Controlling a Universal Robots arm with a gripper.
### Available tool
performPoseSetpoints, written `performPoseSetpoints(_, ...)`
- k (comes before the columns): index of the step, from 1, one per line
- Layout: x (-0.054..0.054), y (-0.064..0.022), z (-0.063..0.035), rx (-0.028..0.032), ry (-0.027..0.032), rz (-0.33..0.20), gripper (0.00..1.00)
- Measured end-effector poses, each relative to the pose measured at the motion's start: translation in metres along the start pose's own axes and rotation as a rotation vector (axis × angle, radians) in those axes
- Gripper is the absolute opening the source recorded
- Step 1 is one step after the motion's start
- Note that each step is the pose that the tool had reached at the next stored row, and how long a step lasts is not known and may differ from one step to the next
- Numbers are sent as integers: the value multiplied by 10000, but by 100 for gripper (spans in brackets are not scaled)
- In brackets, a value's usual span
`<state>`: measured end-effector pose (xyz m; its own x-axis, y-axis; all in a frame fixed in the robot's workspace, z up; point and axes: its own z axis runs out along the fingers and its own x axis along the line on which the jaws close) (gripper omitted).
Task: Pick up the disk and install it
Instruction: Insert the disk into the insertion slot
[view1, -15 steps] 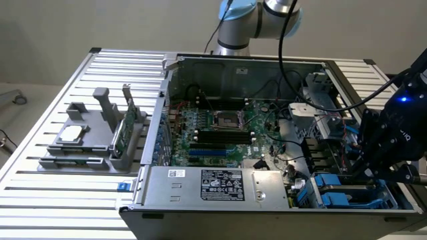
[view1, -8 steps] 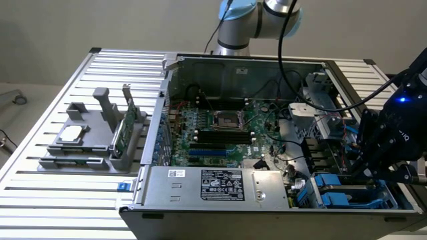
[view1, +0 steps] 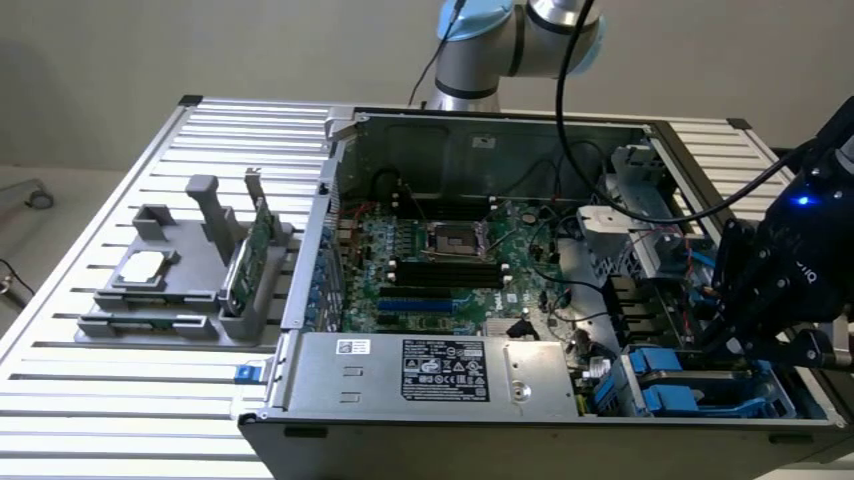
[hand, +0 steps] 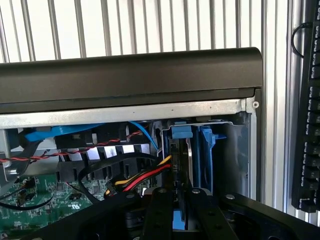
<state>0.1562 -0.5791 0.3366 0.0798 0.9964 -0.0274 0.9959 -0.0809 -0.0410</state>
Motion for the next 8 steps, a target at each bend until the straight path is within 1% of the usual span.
performPoseSetpoints(8,0,0,6,0,0,0,16)
